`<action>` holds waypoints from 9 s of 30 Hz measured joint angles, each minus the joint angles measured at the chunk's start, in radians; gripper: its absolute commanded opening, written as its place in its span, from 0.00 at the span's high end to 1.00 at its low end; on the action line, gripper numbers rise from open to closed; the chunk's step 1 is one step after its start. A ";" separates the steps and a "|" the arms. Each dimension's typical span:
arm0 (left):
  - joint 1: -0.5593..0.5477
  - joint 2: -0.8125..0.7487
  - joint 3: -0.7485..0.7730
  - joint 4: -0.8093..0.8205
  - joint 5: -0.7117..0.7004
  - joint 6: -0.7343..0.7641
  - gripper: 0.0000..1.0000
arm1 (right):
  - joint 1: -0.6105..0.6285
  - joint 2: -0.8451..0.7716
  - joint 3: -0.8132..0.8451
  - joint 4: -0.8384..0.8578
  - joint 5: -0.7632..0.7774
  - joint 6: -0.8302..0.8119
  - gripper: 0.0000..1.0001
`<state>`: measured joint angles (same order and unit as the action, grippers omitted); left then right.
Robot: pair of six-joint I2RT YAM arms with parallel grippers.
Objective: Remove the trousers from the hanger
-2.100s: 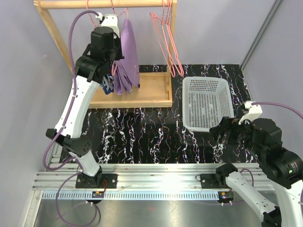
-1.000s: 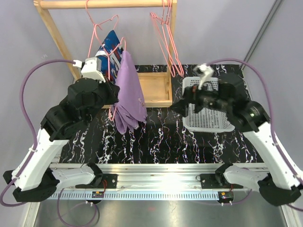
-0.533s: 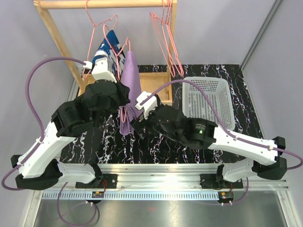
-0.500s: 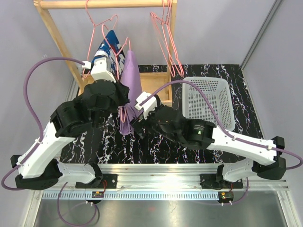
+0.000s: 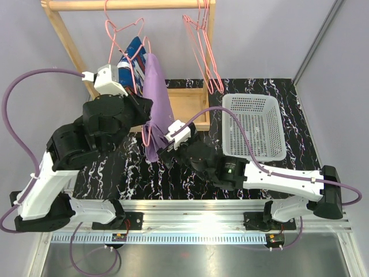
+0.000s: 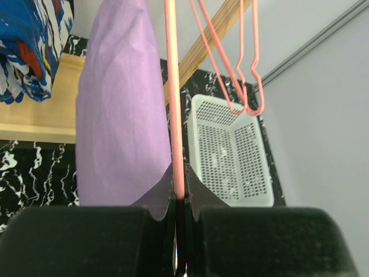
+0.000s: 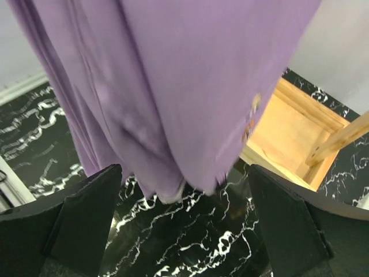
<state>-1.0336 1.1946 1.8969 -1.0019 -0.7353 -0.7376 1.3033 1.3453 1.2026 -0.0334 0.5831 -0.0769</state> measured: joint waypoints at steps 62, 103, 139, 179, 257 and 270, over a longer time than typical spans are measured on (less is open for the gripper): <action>-0.002 -0.080 0.084 0.067 0.089 -0.094 1.00 | 0.001 0.120 -0.105 0.750 0.008 -0.343 0.01; -0.002 0.119 0.315 -0.178 0.134 0.038 1.00 | -0.048 0.003 0.200 0.188 -0.171 -0.459 0.13; -0.002 -0.020 0.125 -0.042 0.019 -0.009 1.00 | -0.021 0.034 0.187 0.194 -0.242 -0.157 0.01; -0.002 -0.026 0.060 -0.002 -0.015 -0.060 1.00 | -0.019 0.097 0.196 0.315 -0.101 -0.288 0.08; 0.126 -0.238 -0.506 -0.021 0.121 0.019 1.00 | -0.038 -0.150 0.598 0.042 0.208 -0.546 1.00; 0.140 -0.273 -0.542 0.003 0.121 0.031 1.00 | -0.043 -0.489 0.274 -0.299 0.368 -0.342 1.00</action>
<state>-0.8936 0.9218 1.3548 -0.9989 -0.6147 -0.7067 1.2598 0.8566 1.4769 -0.3321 0.9512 -0.4187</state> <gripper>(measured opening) 0.027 0.125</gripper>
